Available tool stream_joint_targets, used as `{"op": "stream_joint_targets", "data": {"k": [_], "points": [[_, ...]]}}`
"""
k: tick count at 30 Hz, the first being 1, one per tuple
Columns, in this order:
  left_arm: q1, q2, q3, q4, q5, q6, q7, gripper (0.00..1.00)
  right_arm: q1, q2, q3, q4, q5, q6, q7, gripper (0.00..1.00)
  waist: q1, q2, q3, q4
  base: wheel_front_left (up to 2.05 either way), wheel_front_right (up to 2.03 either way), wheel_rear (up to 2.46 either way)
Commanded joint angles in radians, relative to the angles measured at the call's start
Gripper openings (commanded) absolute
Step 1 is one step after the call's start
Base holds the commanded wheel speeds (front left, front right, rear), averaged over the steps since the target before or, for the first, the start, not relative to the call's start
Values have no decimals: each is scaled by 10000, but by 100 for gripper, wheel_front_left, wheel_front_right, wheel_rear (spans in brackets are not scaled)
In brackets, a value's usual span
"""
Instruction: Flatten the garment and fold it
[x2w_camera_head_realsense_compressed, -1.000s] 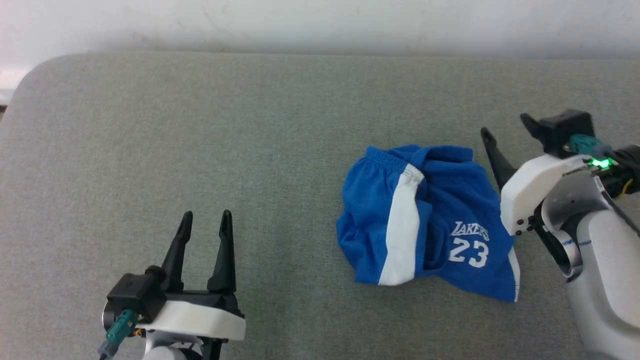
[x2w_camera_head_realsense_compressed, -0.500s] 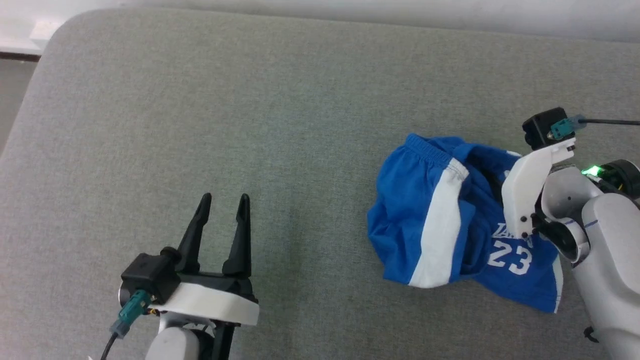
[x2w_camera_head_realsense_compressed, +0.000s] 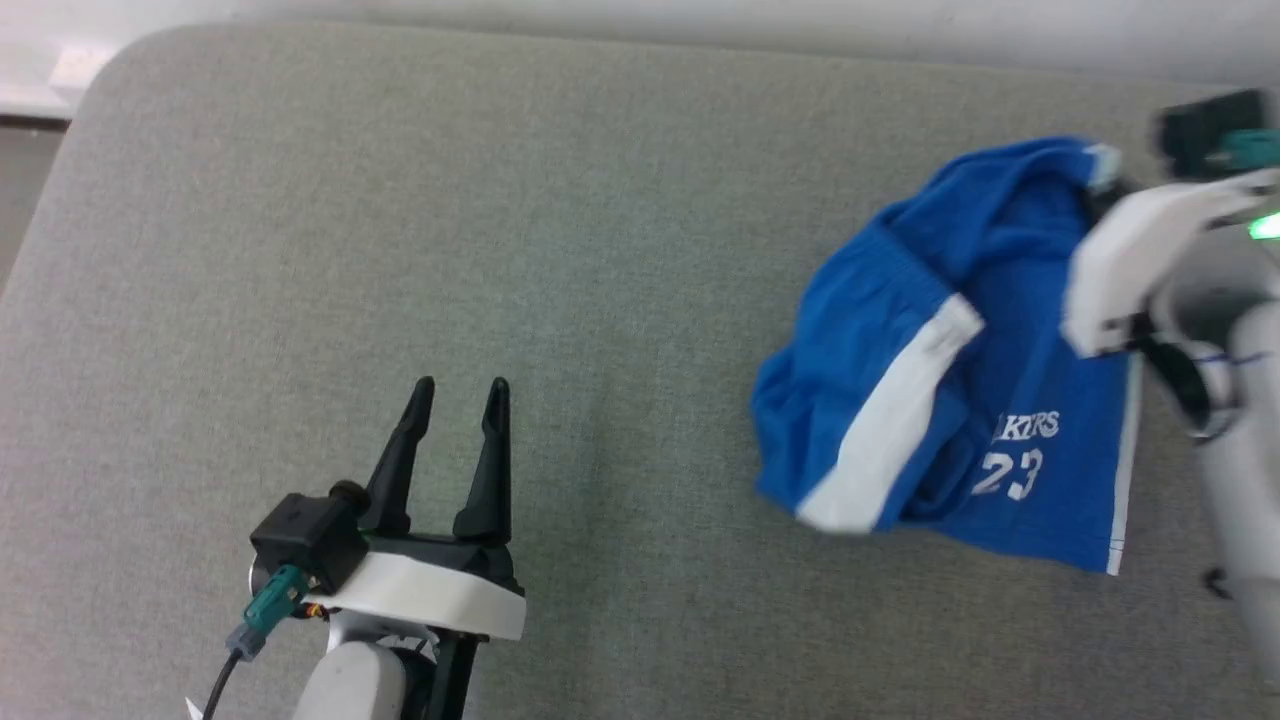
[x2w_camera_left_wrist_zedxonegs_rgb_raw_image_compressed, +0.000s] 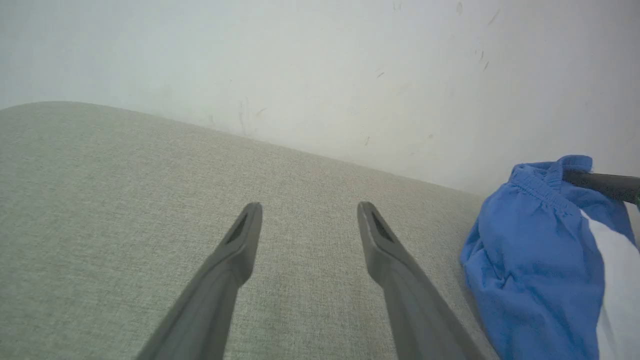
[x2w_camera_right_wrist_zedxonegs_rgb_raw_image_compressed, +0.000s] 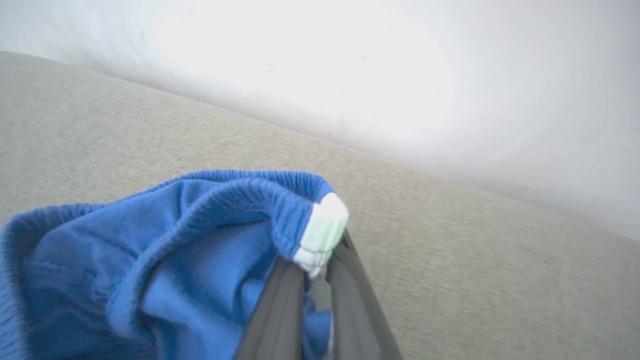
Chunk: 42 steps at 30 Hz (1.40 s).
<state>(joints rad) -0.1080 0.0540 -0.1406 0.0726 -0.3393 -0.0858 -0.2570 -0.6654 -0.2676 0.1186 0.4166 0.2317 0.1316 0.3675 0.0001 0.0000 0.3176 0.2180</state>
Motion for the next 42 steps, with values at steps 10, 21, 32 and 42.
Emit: {"op": "stream_joint_targets", "data": {"k": [10, 21, 32, 42], "points": [[741, -37, 344, -18, 136, 122, -47, 100, 4541, 573, -3637, -2068, -540, -9, -344, 0, -1, 0, -984, -965, 0, 0, 0], [607, -37, 313, 45, 196, 2, -47, 100, 6575, 1926, -3557, -4846, -1036, -9, -319, 100, -1, 0, -981, -1520, 0, 0, 0], [590, -37, 201, 56, 33, 24, -47, 100, 4843, 895, -1464, -6031, -650, -9, 853, 100, -1, 0, -909, -1157, 0, 0, 0], [328, -37, 96, 153, -85, -30, -47, 100, 3378, -833, 1305, -3661, 120, -9, 2617, 100, -1, 0, -384, -660, 0, 0, 0]]}}
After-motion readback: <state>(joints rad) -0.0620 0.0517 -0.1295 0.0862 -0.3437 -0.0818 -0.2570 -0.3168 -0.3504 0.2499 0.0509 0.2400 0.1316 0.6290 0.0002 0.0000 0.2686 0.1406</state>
